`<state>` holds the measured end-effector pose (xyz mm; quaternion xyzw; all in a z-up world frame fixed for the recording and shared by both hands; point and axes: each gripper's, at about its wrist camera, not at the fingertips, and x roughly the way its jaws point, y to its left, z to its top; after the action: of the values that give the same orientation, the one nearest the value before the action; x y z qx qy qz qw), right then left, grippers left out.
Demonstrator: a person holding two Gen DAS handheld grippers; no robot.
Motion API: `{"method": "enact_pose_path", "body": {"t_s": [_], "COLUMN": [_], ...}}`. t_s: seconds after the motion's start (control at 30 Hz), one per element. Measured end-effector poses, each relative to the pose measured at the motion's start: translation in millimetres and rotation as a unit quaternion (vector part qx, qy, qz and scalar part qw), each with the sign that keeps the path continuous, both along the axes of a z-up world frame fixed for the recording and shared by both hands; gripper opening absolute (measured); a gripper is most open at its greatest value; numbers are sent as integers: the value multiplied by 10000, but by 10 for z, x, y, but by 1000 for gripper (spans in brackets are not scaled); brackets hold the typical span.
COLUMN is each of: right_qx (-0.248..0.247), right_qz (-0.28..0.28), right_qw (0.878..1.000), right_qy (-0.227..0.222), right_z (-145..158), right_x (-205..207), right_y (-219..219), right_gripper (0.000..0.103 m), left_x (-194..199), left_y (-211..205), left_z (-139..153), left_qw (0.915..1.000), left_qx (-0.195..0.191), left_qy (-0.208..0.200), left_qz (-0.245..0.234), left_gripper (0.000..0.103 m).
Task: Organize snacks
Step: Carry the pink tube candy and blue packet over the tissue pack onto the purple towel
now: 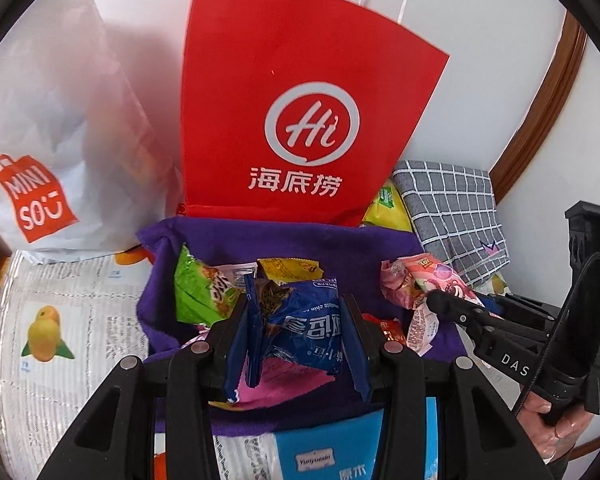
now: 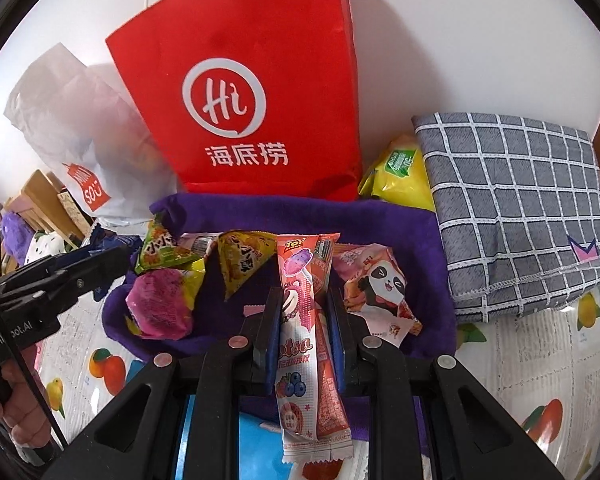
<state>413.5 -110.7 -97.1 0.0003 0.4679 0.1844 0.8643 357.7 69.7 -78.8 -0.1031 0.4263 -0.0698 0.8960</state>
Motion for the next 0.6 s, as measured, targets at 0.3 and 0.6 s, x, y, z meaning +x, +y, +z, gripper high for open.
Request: {"method": "enact_pose_path", "body": {"t_s": [0.3, 0.6], "right_qx": [-77, -166], "right_qz": [139, 188], "right_qw": [9995, 9988], "right_qy": [290, 425], "right_z": [-222, -363], "right_x": [148, 196], "right_y": [62, 106], "right_gripper": [21, 22], "left_x": [244, 360], "left_y": [-46, -93], "left_z": [-240, -411], "left_qw": [9996, 9988], "left_qx": [39, 8], "left_qy": [266, 476], "left_qz": [-15, -72], "left_gripper": [41, 41]}}
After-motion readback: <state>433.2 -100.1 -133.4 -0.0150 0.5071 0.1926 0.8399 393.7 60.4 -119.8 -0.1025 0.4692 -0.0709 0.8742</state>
